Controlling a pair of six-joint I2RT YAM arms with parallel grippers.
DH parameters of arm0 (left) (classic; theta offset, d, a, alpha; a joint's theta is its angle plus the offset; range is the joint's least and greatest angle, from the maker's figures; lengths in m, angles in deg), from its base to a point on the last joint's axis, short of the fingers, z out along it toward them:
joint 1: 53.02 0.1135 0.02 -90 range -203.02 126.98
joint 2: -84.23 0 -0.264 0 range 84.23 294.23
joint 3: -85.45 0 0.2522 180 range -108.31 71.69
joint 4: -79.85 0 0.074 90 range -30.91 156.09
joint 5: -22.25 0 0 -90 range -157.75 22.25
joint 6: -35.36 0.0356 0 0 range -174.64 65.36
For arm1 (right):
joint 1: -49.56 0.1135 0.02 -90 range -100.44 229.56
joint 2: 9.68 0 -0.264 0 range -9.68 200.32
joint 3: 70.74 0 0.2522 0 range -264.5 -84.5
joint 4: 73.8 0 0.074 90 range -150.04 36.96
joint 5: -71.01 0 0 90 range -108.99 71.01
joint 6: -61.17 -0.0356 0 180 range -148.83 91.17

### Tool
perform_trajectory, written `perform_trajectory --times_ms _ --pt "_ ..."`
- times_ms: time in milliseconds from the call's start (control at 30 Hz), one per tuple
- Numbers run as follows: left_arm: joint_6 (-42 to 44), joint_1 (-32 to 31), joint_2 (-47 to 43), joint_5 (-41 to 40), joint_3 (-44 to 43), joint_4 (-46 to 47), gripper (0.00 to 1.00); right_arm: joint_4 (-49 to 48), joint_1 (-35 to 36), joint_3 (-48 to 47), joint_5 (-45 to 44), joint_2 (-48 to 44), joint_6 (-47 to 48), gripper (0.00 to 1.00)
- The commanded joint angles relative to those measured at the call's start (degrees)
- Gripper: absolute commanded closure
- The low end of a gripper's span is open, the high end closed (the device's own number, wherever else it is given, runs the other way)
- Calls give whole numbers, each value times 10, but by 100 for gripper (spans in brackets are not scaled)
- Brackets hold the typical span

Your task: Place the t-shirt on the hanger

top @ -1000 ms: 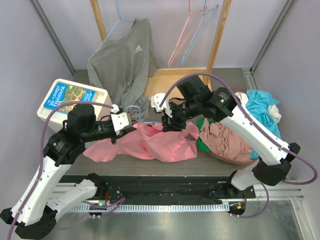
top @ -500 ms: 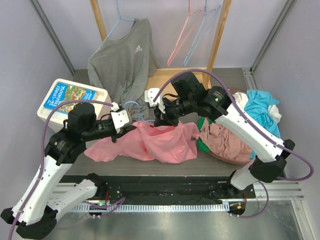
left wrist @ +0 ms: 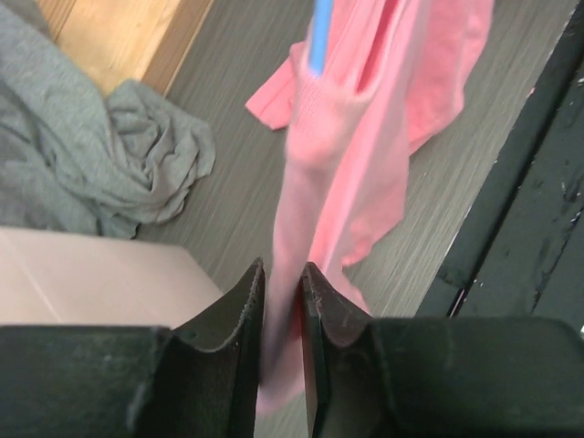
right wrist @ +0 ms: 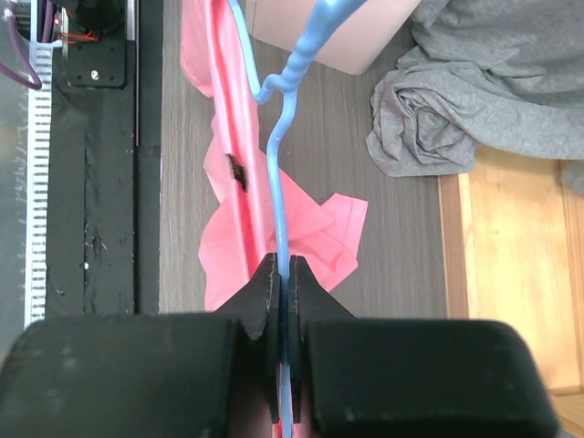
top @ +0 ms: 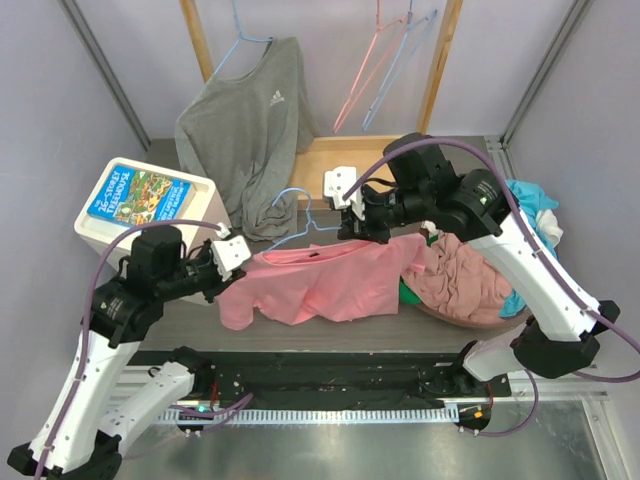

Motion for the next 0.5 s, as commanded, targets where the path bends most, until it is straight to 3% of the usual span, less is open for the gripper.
perform_trajectory --times_ms 0,67,200,300,467 --pt "39 33 -17 -23 -5 -50 79 4 -7 -19 -15 -34 33 99" --pt "32 33 -15 -19 -16 -44 79 2 -7 -14 -13 -34 33 99" --pt "-27 32 9 98 -99 3 49 -28 -4 -13 -5 -27 -4 99" --pt "-79 32 46 119 -140 40 34 -59 -1 -13 -10 -17 -42 99" --pt "-79 24 95 114 -168 65 25 -87 20 -22 -15 -1 -81 99"
